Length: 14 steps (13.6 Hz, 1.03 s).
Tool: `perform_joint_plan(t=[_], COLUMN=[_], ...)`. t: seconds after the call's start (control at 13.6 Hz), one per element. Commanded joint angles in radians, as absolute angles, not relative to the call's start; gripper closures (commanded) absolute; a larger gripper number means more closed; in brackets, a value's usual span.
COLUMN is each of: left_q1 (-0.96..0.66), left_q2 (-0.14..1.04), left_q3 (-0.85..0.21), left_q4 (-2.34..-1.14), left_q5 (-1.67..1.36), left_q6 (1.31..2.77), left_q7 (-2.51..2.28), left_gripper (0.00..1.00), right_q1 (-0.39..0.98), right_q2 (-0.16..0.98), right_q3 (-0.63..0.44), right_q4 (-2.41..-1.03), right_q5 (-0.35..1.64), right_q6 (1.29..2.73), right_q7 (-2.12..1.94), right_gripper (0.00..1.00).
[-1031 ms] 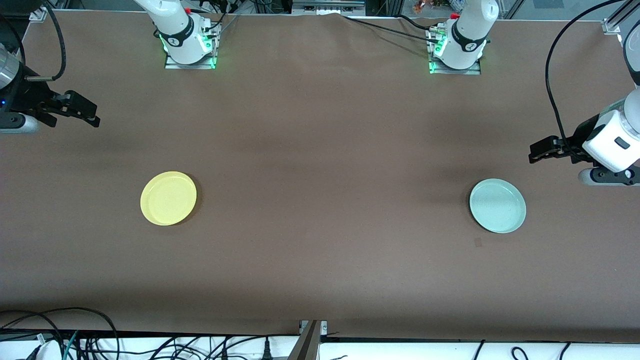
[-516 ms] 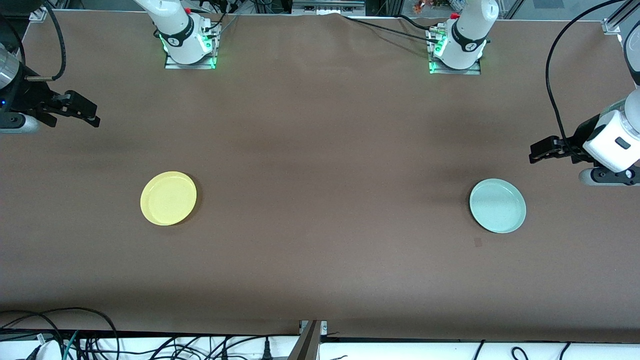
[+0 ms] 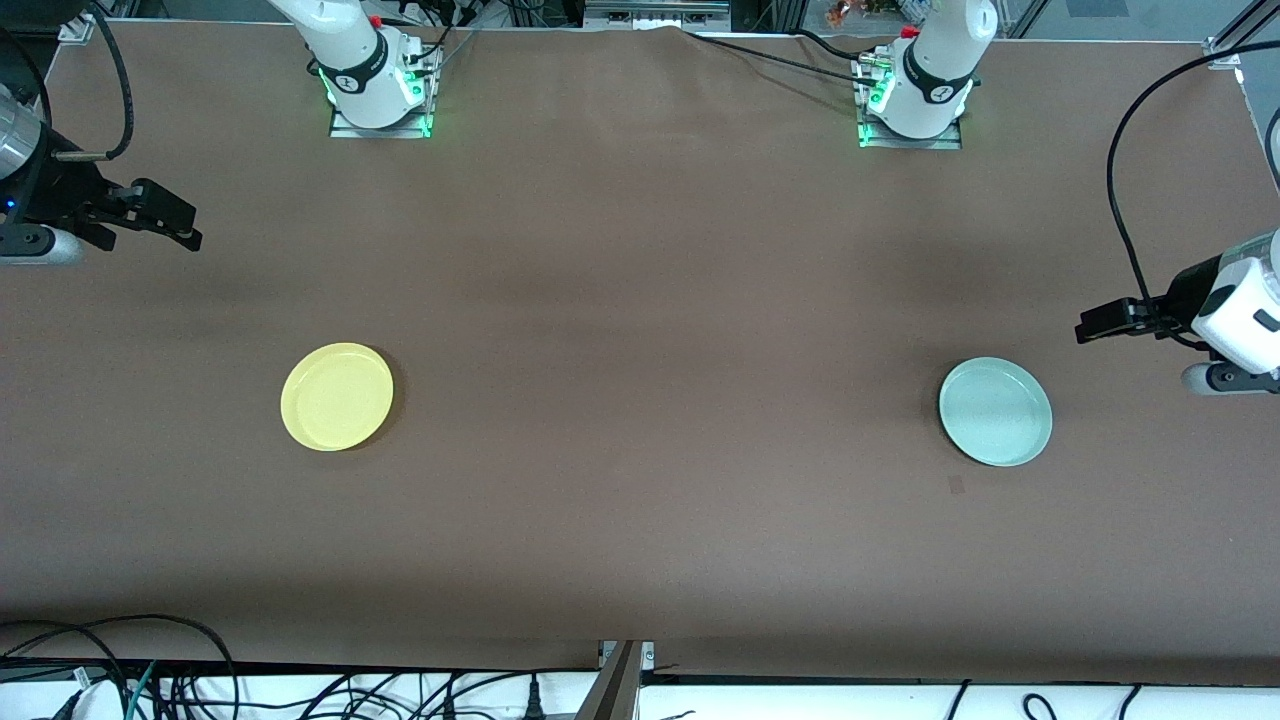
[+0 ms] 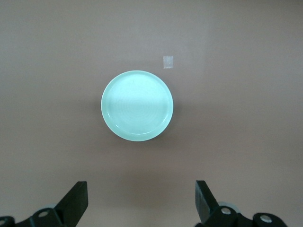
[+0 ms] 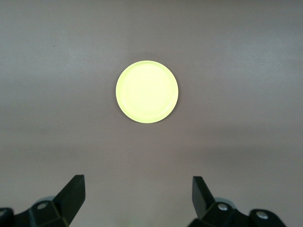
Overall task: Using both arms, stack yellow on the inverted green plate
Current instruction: 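Move the left gripper toward the pale green plate's rim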
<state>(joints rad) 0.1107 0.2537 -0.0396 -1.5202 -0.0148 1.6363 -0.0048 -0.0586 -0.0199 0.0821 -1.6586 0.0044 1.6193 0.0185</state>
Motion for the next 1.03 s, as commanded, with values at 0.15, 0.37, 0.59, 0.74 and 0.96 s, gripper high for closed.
perform_joint_plan(t=[0.15,0.37,0.59,0.74,0.96], left_q1=[0.190,0.264,0.302,0.343,0.379], left_q2=[0.316,0.391,0.484,0.550,0.626], left_q3=[-0.041,-0.040,-0.041,-0.041,-0.043], left_q4=[-1.568,-1.568,-1.569,-1.569,-1.568], left_q5=[-0.093,-0.173,-0.202,-0.250,-0.319], left_q6=[1.729,1.773,1.822,1.874,1.901], left_q7=[0.118,0.231,0.281,0.400,0.501], left_gripper=[0.00,0.00,0.00,0.00,0.00], right_q1=[-0.058,-0.058,-0.058,-0.058,-0.058], right_q2=[-0.021,-0.021,-0.021,-0.021,-0.021], right_q3=[0.083,0.084,0.084,0.084,0.084], right_q4=[-1.640,-1.640,-1.640,-1.640,-1.640], right_q5=[0.015,0.015,0.015,0.015,0.015], right_q6=[1.595,1.594,1.594,1.594,1.588], right_q7=[0.011,0.011,0.011,0.011,0.014], right_gripper=[0.00,0.00,0.00,0.00,0.00])
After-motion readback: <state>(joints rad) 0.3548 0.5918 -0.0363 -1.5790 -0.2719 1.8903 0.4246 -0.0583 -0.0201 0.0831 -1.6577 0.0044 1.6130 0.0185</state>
